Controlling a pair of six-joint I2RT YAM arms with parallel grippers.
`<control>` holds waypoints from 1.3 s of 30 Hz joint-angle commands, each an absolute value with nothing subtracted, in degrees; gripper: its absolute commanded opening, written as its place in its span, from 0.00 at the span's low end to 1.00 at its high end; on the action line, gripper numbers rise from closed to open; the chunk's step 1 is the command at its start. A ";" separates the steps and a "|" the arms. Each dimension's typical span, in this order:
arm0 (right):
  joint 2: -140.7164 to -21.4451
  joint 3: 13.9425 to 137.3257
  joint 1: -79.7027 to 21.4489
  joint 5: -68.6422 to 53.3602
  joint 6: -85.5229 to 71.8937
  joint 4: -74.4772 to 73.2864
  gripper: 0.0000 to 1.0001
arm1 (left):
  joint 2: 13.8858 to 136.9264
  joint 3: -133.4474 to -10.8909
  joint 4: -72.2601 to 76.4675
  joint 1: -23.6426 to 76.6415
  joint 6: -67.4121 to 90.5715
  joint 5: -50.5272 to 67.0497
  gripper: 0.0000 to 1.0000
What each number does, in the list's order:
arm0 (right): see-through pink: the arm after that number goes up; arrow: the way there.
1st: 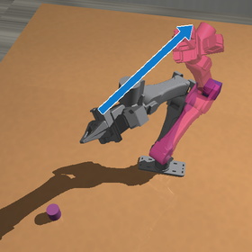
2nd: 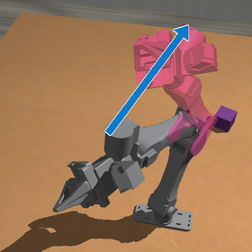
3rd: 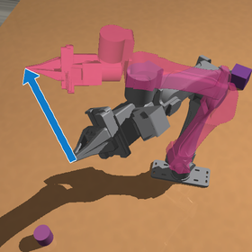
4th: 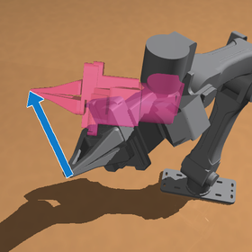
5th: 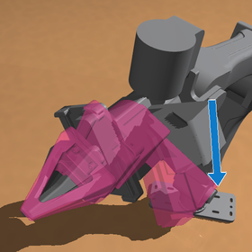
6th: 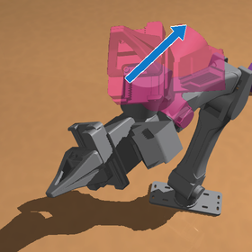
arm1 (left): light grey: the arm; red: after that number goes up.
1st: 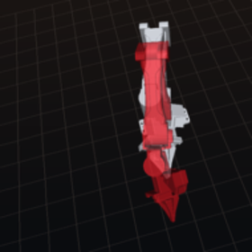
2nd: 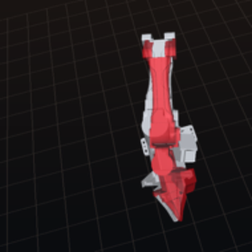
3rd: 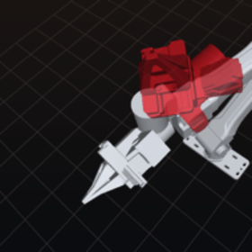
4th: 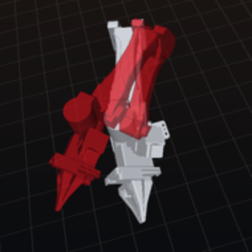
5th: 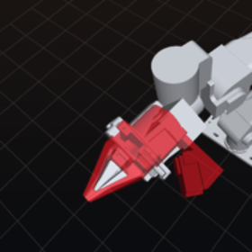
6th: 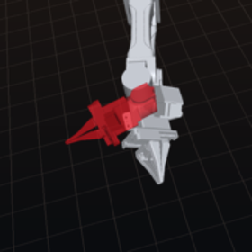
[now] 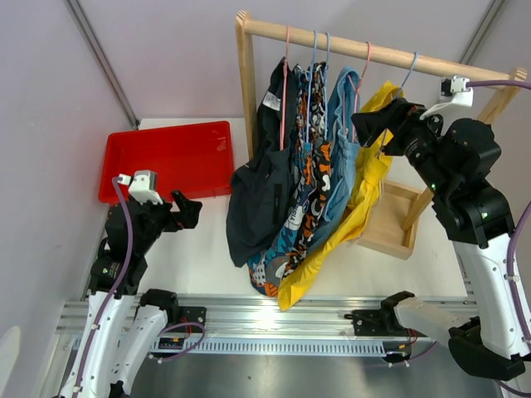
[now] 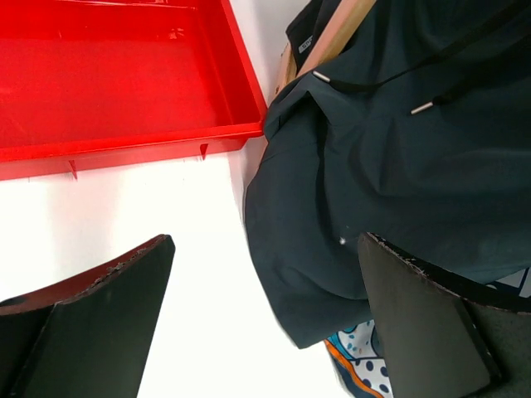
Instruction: Remove the shorts from the hanger
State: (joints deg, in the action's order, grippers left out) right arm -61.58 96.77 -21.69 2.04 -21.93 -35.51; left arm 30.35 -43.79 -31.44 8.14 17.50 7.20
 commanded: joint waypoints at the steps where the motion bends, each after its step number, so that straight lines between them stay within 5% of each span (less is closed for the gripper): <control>1: -58.99 93.45 -25.56 4.91 -19.43 -28.05 0.99 | 29.97 -43.95 -30.67 8.44 17.31 7.82 0.99; 20: -63.28 98.61 -37.79 34.00 -10.19 -28.56 1.00 | 29.62 -43.77 -30.59 8.70 17.31 8.00 0.99; 32: -58.97 97.38 -37.71 37.17 -9.85 -28.73 0.96 | 29.97 -43.77 -30.59 8.88 17.40 8.00 0.99; 39: -63.80 96.85 -33.67 32.62 -11.16 -32.08 0.85 | 29.88 -43.77 -30.67 8.88 17.31 7.74 0.99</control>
